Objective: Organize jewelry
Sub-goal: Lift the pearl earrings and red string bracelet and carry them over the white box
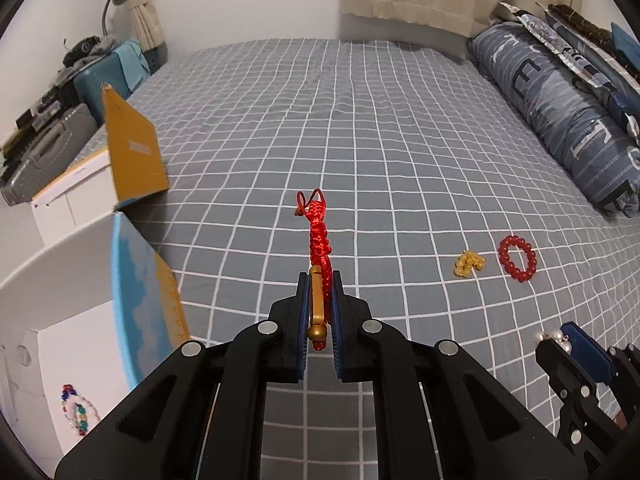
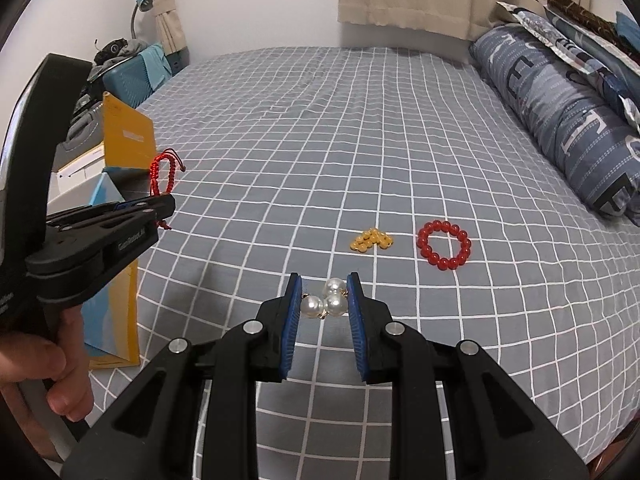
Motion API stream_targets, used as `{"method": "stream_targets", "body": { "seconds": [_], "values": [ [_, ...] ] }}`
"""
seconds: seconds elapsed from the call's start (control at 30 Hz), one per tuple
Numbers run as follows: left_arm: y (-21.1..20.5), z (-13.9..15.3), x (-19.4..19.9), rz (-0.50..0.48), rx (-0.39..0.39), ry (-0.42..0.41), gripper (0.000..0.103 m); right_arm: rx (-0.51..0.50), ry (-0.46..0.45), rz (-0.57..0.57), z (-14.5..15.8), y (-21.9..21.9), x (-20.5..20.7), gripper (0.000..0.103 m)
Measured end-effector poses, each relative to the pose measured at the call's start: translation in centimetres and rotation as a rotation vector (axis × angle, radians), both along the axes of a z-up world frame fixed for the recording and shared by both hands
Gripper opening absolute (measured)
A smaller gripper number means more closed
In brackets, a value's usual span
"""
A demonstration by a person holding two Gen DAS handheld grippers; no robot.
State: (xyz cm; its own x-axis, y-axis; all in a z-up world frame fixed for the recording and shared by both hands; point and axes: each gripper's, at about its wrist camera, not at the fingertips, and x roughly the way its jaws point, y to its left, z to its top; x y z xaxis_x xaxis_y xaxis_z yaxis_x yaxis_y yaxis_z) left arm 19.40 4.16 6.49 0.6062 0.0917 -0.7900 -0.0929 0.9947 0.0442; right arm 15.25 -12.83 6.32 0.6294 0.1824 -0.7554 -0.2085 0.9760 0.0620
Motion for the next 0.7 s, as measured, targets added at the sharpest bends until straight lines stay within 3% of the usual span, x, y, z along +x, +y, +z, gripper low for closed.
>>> {"method": "stream_targets", "body": {
  "seconds": [0.33, 0.7],
  "values": [
    [1.7, 3.0, -3.4, -0.003, -0.006, -0.044, 0.009, -0.001, -0.026, 0.028, 1.7, 1.7, -1.1, 0.022],
    [6.7, 4.9, -7.1, 0.044, -0.012, -0.067, 0.009, 0.001, -0.052, 0.068, 3.1, 4.9, -2.4, 0.022]
  ]
}}
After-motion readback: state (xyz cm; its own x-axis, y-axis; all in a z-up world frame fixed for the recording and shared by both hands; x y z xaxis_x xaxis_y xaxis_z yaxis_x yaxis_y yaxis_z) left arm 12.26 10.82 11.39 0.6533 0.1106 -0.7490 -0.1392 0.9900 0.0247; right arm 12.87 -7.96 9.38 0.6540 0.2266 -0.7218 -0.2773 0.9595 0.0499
